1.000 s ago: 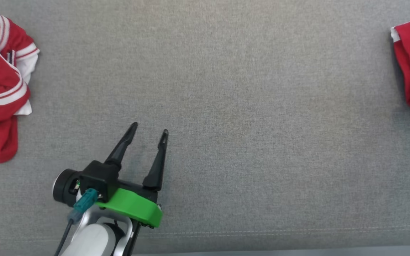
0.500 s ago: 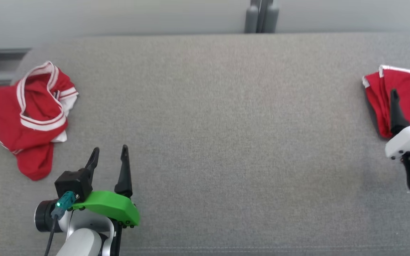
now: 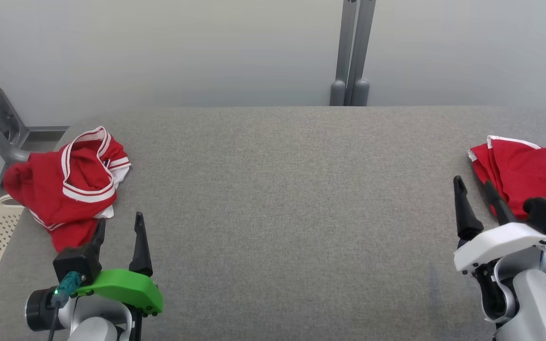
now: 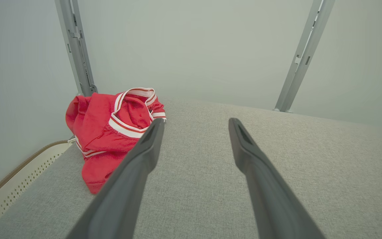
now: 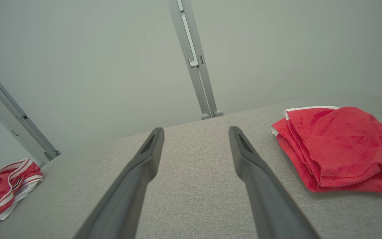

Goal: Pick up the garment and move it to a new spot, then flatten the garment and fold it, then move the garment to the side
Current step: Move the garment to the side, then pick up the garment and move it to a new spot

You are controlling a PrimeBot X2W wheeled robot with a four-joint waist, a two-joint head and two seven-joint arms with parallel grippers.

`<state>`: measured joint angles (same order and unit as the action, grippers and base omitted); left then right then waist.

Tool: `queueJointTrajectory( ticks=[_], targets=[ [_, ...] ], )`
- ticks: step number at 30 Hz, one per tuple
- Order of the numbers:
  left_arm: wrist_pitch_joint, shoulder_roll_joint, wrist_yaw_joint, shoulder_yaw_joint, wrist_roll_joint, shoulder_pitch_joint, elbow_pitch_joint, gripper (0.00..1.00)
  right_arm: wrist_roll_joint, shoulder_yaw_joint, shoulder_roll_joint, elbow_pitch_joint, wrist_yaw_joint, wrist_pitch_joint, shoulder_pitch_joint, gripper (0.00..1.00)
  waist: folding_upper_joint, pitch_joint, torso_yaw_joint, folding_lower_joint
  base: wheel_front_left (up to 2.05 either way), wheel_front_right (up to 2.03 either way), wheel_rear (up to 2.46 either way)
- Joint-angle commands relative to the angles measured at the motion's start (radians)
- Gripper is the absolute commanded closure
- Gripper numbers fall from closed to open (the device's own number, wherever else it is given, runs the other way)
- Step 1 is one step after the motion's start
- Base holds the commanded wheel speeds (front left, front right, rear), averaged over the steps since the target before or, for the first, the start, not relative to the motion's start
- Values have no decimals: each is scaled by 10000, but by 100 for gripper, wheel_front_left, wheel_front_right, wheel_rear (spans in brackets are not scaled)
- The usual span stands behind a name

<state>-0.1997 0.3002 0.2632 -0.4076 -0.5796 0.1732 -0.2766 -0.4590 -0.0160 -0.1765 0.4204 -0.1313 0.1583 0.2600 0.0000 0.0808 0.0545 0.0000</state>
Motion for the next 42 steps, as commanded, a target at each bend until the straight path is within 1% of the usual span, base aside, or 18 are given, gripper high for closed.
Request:
queueJointTrajectory(
  ticks=[1, 7, 8, 13, 16, 19, 25, 30, 37, 42],
  targets=[
    [-86, 85, -74, 60, -6, -102, -34, 0, 131, -11, 83, -104, 10, -40, -213, 0, 0, 120, -12, 0, 0, 0, 0],
    [-567, 202, -388, 476, -15, -432, -181, 0, 731, 17, 746, -592, 8, 30, -962, 0, 0, 171, -110, 0, 0, 0, 0],
    [-638, 123, -540, 696, 37, -545, -115, 0, 948, 155, 913, -698, 8, 62, -1156, 0, 0, 149, -122, 0, 0, 0, 0],
    [-652, -270, -835, 1461, 459, -917, 101, 0, 1637, 279, 1138, -771, 8, 272, -1584, 0, 0, 93, -126, 0, 0, 0, 0],
    [-645, -477, -1052, 1827, 607, -1005, -178, 0, 1974, 227, 1190, -720, 8, 379, -1706, 0, 0, 61, -145, 0, 0, 0, 0],
    [-647, -575, -1238, 1968, 760, -1005, -617, 0, 2218, 195, 1241, -656, 8, 418, -1725, 0, 0, -11, -215, 0, 0, 0, 0],
    [-649, -452, -1679, 2151, 1033, -829, -1231, 0, 2265, 414, 1253, -505, 8, 481, -1514, 0, 0, -241, -346, 0, 0, 0, 0],
    [-649, -396, -2111, 2141, 1186, -916, -1366, 0, 2462, 350, 1254, -409, 8, 533, -1435, 0, 0, -350, -362, 0, 0, 0, 0],
    [-650, -430, -2346, 2158, 1266, -1035, -1409, 0, 2452, 252, 1256, -341, 8, 593, -1598, 0, 0, -354, -320, 0, 0, 0, 0],
    [-650, -502, -2374, 2235, 1241, -1031, -1505, 0, 2345, 351, 1256, -274, 8, 592, -1668, 0, 0, -316, -303, 0, 0, 0, 0]
  ],
)
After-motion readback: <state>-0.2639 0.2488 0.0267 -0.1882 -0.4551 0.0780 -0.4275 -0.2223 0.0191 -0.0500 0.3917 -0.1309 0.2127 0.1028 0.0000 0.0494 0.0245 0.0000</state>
